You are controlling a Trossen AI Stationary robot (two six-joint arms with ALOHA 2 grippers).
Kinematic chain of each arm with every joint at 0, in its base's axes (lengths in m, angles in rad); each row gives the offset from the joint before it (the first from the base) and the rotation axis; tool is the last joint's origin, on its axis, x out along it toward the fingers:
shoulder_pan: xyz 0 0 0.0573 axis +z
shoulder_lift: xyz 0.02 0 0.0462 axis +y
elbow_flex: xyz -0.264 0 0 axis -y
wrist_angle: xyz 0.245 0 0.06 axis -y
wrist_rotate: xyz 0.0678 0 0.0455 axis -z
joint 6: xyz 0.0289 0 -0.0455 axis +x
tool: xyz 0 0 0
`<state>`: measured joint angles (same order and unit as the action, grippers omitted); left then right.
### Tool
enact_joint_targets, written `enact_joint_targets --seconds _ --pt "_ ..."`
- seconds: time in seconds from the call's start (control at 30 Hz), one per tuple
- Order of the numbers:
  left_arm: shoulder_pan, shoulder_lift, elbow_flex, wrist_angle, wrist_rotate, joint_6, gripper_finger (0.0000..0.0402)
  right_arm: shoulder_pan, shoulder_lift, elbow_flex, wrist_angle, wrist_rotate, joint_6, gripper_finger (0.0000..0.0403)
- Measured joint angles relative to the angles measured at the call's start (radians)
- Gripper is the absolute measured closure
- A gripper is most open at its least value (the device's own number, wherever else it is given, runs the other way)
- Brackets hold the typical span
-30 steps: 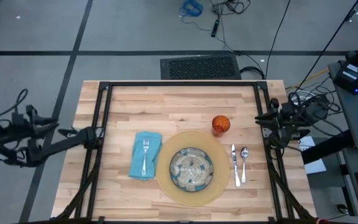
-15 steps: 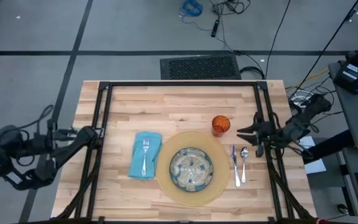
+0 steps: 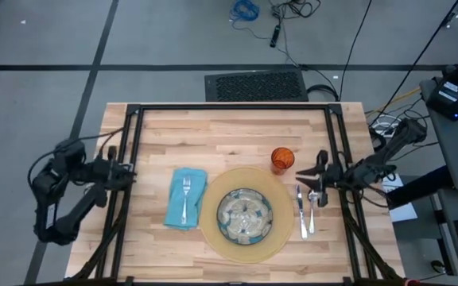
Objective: Set table place
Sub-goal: Return to Home Position
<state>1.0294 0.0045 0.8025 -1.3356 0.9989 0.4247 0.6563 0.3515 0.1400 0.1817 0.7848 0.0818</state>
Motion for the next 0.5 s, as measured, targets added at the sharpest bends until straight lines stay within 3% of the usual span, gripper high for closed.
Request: enact_joint_targets --seconds 0.2,0.37,0.5 --pt "0.008 -0.001 0.007 -0.015 0.052 0.027 0.0318 -0.003 -0.011 -0.125 0.209 -0.085 -0.067 0.0328" --pt "0.041 -0.001 0.026 -0.055 0.081 0.056 0.0318 -0.031 -0.016 -0.127 0.196 -0.090 -0.072 0.0328" --pt "0.079 -0.001 0.060 -0.059 0.045 0.063 0.0318 -0.060 -0.017 -0.127 0.190 -0.098 -0.074 0.0328"
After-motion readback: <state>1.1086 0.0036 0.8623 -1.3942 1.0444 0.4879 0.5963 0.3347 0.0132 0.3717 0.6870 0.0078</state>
